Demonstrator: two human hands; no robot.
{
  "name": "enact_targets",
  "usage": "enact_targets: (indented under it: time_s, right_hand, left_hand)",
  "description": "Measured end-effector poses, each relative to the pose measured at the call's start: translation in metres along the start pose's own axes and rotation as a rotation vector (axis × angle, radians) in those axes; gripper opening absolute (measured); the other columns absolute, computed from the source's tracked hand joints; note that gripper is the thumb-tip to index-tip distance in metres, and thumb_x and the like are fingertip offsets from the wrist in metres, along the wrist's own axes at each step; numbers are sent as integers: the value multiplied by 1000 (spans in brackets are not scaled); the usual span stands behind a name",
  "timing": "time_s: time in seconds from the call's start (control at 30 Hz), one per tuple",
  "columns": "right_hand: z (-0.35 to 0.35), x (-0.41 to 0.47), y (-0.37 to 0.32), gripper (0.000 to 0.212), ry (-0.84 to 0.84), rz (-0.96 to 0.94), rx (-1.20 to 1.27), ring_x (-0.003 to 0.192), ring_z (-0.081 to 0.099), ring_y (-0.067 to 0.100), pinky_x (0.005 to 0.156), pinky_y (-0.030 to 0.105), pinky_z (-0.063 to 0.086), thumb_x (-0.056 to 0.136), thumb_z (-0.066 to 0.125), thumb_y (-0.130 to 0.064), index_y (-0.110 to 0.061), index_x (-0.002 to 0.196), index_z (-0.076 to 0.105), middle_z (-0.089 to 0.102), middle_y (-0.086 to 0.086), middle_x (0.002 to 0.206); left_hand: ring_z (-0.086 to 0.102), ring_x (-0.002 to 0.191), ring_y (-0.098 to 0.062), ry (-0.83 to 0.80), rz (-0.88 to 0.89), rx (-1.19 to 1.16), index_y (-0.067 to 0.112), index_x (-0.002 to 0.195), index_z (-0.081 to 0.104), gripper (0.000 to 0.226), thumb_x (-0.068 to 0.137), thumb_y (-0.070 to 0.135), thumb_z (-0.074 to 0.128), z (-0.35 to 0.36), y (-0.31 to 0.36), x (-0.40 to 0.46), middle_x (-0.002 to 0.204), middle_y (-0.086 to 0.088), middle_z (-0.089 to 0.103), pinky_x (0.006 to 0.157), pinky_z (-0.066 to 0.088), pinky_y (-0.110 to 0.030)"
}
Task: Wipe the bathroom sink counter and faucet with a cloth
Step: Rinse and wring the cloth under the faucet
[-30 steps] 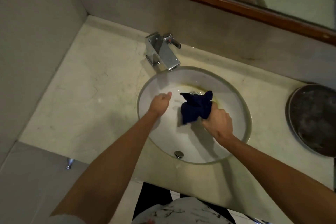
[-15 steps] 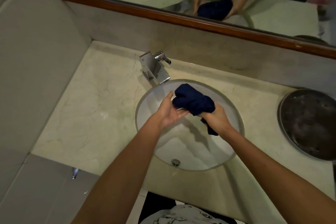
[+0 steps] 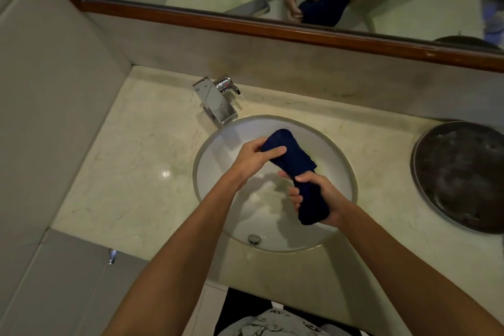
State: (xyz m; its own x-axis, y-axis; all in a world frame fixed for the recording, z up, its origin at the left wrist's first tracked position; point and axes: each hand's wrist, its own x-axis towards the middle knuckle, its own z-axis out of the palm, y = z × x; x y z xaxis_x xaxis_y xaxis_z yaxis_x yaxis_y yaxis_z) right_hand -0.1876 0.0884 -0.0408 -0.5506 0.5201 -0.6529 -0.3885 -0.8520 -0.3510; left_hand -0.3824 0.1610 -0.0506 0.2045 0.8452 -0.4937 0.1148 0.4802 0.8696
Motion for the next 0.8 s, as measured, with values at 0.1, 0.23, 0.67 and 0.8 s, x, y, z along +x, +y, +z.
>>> enact_targets:
  time_s: [0.1,0.23,0.67,0.8]
  right_hand:
    - [-2,-4,-4,38,-18,3,-126,58,52,13,58,25,49,86,64,-18,-10,123,59,56,4,81]
    - [-3,-8,-8,30,148,-151,-220,66,57,16,64,28,52,94,66,-13,-8,122,64,61,6,86]
    - [9,-39,-69,128,237,-638,-1401,154,6,5,124,35,15,60,95,-50,-41,160,17,8,-20,168]
    - [30,-30,-100,65,88,-572,-1798,114,58,5,110,37,41,63,87,-61,-38,120,67,70,-15,118]
  left_hand:
    - [69,97,-19,-15,9,-79,4,113,68,38,84,24,82,8,9,-4,102,-7,73,90,56,-35]
    - [72,101,-25,-33,7,-82,7,113,68,33,84,16,83,15,19,-12,110,-12,75,92,59,-37]
    - [67,71,-16,-322,172,597,3,92,66,28,75,4,88,10,87,-36,85,-4,70,65,54,-33]
    - [71,77,-14,-399,151,681,7,98,70,29,75,9,88,8,107,-39,88,1,74,66,56,-25]
